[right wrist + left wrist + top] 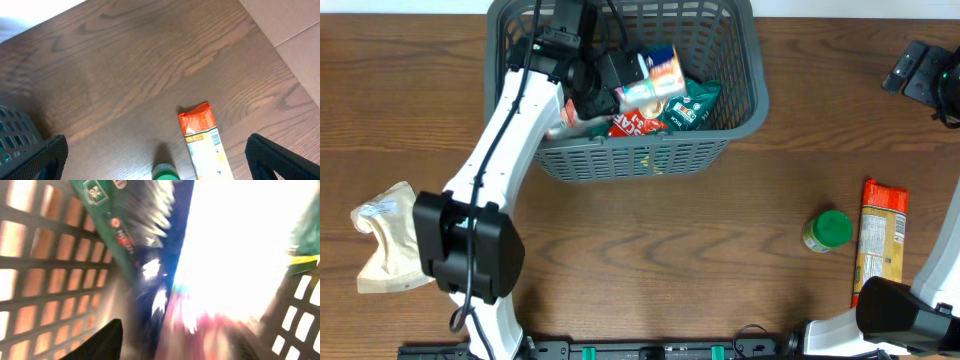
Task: Pack container
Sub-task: 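Carry the tissue pack into the basket with the left gripper, then release the tissue pack and withdraw the left gripper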
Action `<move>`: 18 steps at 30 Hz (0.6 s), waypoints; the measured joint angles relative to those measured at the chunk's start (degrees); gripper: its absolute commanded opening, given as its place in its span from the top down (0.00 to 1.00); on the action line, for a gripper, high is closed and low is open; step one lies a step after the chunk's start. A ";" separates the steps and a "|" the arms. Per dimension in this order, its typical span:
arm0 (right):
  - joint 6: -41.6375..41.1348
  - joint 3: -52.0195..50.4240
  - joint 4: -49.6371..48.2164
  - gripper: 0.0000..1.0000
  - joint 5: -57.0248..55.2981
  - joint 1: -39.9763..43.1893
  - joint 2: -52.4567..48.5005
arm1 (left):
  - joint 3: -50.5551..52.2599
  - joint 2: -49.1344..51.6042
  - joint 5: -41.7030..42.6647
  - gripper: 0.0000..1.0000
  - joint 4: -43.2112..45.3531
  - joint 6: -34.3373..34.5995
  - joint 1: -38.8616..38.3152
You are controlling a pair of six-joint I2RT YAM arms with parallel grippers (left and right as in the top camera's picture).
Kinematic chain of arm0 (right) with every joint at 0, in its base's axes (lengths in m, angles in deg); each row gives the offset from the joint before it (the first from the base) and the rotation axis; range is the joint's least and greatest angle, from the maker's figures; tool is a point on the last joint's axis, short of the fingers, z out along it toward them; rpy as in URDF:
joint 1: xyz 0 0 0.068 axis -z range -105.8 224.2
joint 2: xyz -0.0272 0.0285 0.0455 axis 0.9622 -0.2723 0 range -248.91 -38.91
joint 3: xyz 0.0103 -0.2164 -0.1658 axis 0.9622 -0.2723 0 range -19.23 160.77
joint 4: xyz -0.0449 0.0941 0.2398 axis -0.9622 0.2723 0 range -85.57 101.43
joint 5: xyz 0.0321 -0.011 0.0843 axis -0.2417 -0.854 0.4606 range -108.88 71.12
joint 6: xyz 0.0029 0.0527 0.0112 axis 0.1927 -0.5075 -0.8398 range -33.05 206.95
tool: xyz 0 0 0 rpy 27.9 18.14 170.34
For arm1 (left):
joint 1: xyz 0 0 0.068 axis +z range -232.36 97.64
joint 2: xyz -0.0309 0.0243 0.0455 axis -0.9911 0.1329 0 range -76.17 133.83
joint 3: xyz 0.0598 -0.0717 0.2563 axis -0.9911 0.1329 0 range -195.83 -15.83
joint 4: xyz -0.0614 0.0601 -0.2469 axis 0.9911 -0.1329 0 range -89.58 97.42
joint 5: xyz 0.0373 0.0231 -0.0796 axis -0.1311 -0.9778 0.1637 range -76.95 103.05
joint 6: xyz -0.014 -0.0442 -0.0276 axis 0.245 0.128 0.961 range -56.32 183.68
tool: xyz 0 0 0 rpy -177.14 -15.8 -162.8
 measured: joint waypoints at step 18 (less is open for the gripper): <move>0.20 0.00 0.22 0.01 0.00 0.02 0.00 | 0.00 -21.11 -8.66 0.16 -5.70 8.00 0.04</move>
